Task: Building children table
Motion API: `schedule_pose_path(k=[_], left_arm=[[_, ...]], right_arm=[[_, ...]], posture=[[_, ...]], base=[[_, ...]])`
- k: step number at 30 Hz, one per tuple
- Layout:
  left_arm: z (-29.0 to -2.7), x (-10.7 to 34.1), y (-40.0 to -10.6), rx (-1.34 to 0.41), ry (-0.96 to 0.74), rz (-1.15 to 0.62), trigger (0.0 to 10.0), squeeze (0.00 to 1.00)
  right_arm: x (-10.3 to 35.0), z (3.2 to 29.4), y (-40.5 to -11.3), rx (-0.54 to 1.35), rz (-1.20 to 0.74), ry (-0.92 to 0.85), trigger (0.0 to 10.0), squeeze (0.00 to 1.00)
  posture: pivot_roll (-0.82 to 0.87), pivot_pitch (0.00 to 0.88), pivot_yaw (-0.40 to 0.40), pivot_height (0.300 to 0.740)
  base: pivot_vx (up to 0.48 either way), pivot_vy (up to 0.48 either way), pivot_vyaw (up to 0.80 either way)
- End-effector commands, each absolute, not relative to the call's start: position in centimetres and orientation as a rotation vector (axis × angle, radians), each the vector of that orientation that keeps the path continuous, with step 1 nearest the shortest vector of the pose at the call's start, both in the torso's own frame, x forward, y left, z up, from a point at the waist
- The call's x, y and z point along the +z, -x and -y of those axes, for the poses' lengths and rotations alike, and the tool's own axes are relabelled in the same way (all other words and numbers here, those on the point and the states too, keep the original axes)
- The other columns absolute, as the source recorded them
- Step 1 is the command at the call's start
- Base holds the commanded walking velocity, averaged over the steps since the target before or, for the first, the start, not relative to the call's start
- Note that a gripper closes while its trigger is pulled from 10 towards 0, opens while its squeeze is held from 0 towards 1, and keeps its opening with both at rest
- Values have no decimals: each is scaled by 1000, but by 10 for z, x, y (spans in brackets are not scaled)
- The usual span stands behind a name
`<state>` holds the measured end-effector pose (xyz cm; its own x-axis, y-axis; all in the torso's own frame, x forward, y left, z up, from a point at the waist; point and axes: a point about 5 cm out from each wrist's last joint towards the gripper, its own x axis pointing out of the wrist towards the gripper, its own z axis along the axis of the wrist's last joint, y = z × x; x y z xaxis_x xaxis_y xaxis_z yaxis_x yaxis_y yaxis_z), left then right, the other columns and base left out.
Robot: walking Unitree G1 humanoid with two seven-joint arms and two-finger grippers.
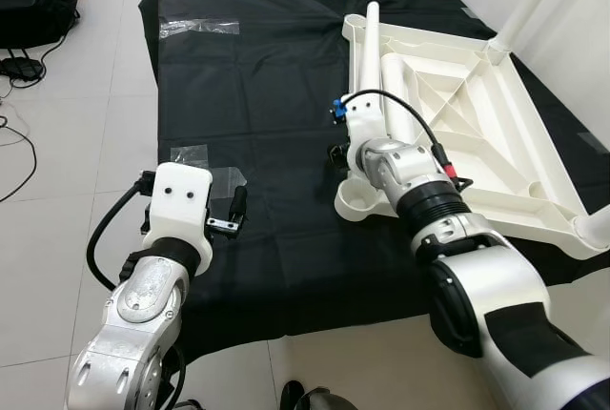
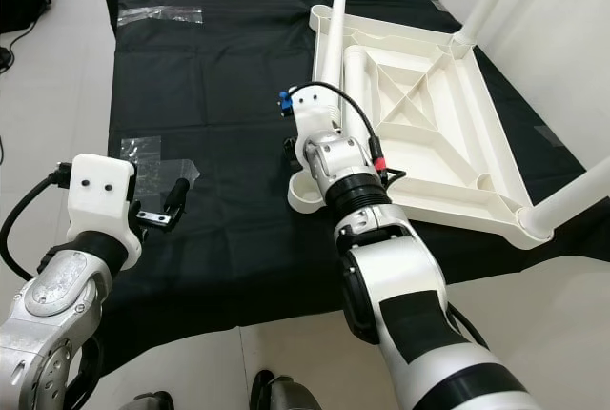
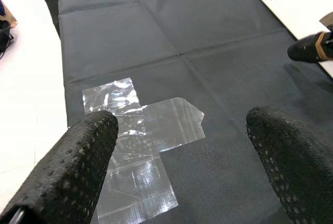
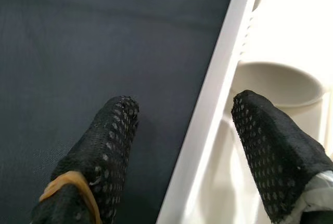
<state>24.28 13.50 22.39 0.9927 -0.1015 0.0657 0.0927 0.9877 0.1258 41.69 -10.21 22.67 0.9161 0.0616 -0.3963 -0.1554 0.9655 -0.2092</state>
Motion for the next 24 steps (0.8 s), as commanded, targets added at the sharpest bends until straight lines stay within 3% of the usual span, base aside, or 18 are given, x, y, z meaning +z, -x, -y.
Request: schedule_pose_path(k=[1,9,10,24], left_arm=[[-133,225,-241,-98,-121,83,10000,0],[-139,230,-241,-74,-126,103,10000,0],[-141,232,-241,-63,-130,113,10000,0],[-144,237,-241,-40,-133,139,10000,0]], right_arm=[[217,101,-416,110,-423,267,10000,0],[204,100,-415,141,-455,322,10000,0],[199,104,-414,135,-468,306,0,0],[215,133,-420,69,-428,297,0,0]], posture=[[17,256,-174,740],[11,262,-182,740],[11,263,-182,740],[9,265,-181,740]], base=[[0,0,0],[0,0,0],[0,0,0],[0,0,0]])
